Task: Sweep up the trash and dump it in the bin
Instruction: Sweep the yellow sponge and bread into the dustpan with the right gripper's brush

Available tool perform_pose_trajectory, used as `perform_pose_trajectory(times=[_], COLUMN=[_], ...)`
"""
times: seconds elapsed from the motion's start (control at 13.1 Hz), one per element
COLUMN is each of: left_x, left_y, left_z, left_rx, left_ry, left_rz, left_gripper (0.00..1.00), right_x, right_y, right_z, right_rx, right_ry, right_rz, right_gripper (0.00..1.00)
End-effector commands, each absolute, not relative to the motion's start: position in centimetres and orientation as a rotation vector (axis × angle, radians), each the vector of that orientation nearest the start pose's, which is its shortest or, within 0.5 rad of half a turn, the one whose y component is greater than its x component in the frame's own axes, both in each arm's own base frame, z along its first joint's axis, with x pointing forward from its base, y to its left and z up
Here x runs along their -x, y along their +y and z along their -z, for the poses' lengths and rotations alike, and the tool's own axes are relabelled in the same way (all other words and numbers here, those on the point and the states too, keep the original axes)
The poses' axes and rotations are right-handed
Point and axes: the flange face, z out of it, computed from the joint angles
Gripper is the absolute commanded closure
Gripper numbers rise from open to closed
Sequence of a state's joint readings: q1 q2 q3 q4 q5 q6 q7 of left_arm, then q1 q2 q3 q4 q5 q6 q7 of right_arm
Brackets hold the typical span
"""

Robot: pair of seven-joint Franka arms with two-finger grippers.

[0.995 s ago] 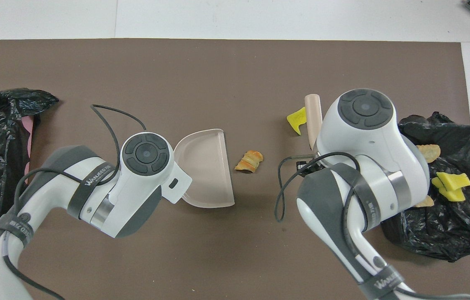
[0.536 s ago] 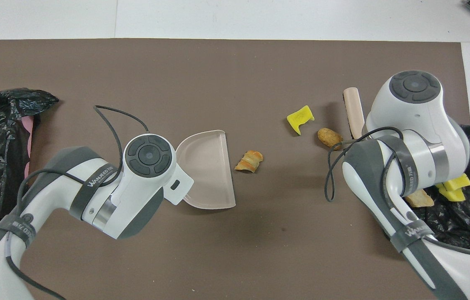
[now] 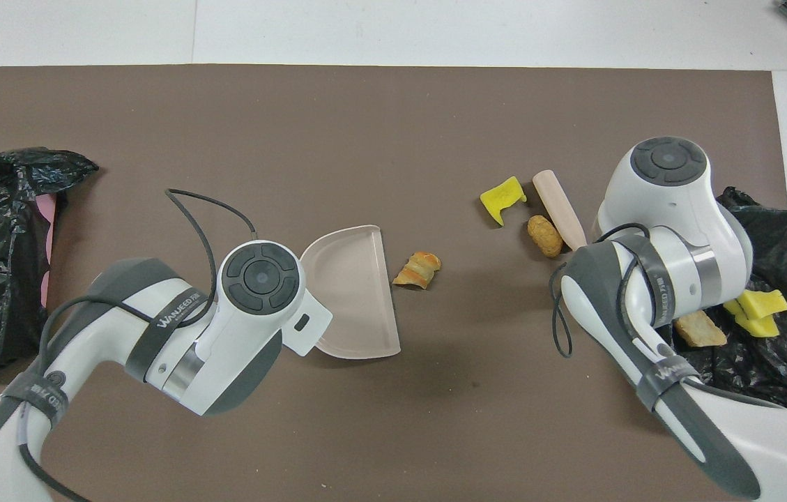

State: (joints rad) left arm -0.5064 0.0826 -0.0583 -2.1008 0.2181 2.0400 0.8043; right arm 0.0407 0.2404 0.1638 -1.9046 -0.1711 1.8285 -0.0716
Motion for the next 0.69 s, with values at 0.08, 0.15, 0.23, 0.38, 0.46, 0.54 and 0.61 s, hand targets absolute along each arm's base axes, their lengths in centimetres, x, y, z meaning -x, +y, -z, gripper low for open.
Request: perform_pose_trajectory(times=[0.08, 0.15, 0.23, 0.38, 0.46, 0.54, 0.61], left_x=[-44.7, -44.6, -44.6, -44.5, -44.5, -44.5, -44.4], left_y=[-27.6, -27.4, -27.5, -27.3, -27.3, -27.1, -26.9], left_z=[-36.9, -36.7, -36.7, -36.4, -36.4, -36.4, -36.1], left_rx=[2.167, 2.168, 2.167, 2.170, 2.173, 2.182, 2.190], left_ry=[2.002, 2.002, 2.003, 2.004, 2.003, 1.999, 1.996], left_rz=[-0.215, -0.213, -0.209, -0.204, -0.202, -0.191, -0.193], left_gripper=[1.00, 1.00, 1.00, 1.00, 1.00, 1.00, 1.00], right_x=[-53.9, -53.4, -52.8, -51.2, -49.7, -47.7, -46.4], right_y=[17.4, 19.1, 21.0, 25.8, 29.3, 32.6, 34.3], right_z=[-34.1, -34.0, -34.0, -33.3, -32.9, -33.2, -33.5], right_rx=[3.081, 3.055, 3.034, 2.988, 2.975, 2.973, 2.973], right_ry=[-0.690, -0.691, -0.682, -0.725, -0.723, -0.683, -0.674], right_rz=[-0.439, -0.436, -0.426, -0.399, -0.386, -0.383, -0.387], right_gripper=[1.00, 1.00, 1.00, 1.00, 1.00, 1.00, 1.00])
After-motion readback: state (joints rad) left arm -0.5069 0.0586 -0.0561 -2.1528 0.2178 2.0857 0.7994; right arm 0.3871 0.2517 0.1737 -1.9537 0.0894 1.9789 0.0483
